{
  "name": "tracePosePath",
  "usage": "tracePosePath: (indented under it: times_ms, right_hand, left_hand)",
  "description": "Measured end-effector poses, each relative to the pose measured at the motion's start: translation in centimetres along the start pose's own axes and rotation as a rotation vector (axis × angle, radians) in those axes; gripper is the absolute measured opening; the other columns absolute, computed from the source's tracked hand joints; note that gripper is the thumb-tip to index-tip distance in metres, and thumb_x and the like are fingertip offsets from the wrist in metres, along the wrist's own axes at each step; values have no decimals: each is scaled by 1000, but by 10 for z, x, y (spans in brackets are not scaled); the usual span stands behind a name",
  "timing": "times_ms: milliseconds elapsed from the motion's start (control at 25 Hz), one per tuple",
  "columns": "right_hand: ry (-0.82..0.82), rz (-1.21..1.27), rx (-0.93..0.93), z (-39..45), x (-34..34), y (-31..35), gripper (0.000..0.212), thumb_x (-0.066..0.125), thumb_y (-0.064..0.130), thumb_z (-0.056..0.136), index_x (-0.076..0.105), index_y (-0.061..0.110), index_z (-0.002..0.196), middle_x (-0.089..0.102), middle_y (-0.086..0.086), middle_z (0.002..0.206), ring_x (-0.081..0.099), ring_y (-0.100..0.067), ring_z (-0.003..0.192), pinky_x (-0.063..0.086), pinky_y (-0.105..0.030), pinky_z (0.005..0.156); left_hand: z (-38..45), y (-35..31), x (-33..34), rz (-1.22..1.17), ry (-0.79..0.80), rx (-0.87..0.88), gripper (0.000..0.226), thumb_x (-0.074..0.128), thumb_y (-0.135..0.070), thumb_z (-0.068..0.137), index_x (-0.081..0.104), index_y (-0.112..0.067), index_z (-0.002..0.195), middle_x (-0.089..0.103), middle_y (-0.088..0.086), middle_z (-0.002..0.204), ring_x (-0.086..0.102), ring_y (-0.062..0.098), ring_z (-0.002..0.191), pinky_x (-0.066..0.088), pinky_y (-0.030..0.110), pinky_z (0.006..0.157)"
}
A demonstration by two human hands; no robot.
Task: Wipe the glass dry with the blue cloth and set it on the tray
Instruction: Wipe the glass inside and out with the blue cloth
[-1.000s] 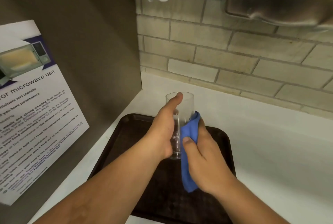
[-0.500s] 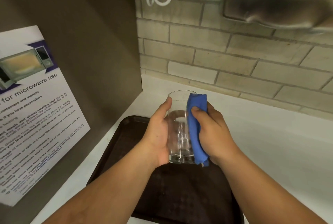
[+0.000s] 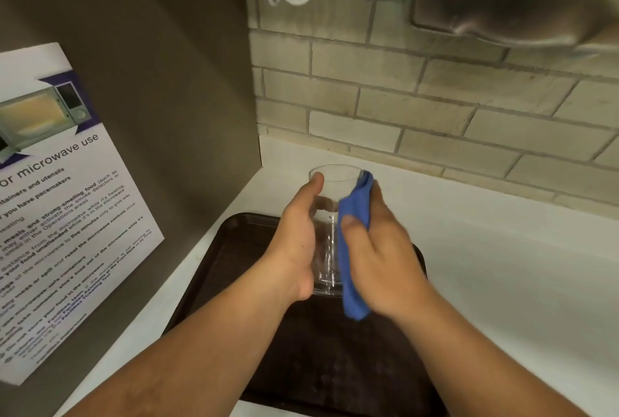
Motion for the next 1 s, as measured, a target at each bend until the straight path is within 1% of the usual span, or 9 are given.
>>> tracePosePath:
  times_ms: [80, 200, 400, 520, 600, 680, 840, 920, 1000]
  right_hand:
    - [-90, 138, 175, 21, -19, -15, 25, 44, 21, 101, 63, 9, 111, 70, -3, 86, 66, -13, 74, 48, -19, 64]
    - [-27, 229, 240, 5, -13, -28, 25, 45, 22, 96, 67, 10, 97, 70, 0, 74, 63, -12, 65, 46, -13, 56]
    - [44, -189, -95, -14, 11, 4, 65, 39, 36, 96, 23, 21, 157, 41, 11, 155, 39, 7, 137, 25, 2, 103]
    - [-137, 13, 72, 19, -19, -8, 27, 44, 28, 100, 55, 19, 123, 69, 8, 113, 65, -4, 106, 49, -11, 82]
    - [-203, 281, 341, 22, -28, -41, 25, 47, 31, 97, 64, 12, 99, 73, -15, 90, 71, -32, 89, 57, -45, 78]
    - [-140, 262, 442, -2, -13, -50, 38, 47, 34, 85, 64, 2, 97, 70, -16, 83, 67, -31, 77, 55, -54, 79]
    - [-44, -118, 37, -23, 14, -2, 59, 39, 36, 92, 38, 18, 148, 57, 5, 135, 59, -7, 118, 46, -7, 94]
    - [-125, -132, 21, 2, 0, 5, 47, 41, 32, 97, 41, 16, 141, 59, 5, 126, 60, -10, 112, 43, -2, 83]
    - [-158, 60, 231, 27, -19, -9, 19, 45, 29, 100, 57, 17, 109, 67, -1, 97, 66, -25, 93, 50, -20, 71]
  left_hand:
    - [-1, -1, 6, -36, 42, 8, 85, 67, -75, 79, 68, -5, 127, 77, 19, 97, 75, 37, 85, 61, 50, 82]
    - [5, -12, 3, -79, 12, 37, 66, 64, -75, 83, 70, -10, 99, 74, 13, 77, 74, 28, 58, 62, 38, 55]
    - [7, 3, 5, 14, 3, 23, 65, 61, -75, 85, 73, -15, 108, 84, 7, 79, 81, 23, 71, 62, 31, 61]
    - [2, 9, 14, -5, 74, 4, 74, 70, -73, 79, 71, -13, 123, 84, 15, 92, 81, 33, 83, 64, 45, 76]
    - [4, 4, 13, -37, 68, 24, 66, 72, -71, 79, 69, -13, 112, 82, 13, 79, 79, 32, 71, 66, 45, 66]
    - [8, -4, 6, -32, 30, 60, 58, 69, -71, 81, 65, -16, 99, 75, 5, 58, 74, 23, 50, 61, 34, 47]
    - [9, 0, 4, 15, 25, 39, 58, 65, -70, 85, 75, -16, 106, 84, 5, 75, 81, 22, 73, 62, 31, 63]
    - [4, 8, 11, 12, 105, -4, 61, 68, -68, 85, 79, -14, 112, 85, 11, 87, 81, 26, 83, 62, 33, 67]
    - [1, 5, 13, -45, 150, 1, 63, 74, -63, 82, 74, -8, 113, 82, 14, 88, 80, 32, 80, 64, 40, 69]
Point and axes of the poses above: each hand's wrist, its own z-axis towards the middle knuckle, its own x-axis out of the palm, y = z × x, the point moved 9 cm from there along z, towards the middle knuckle
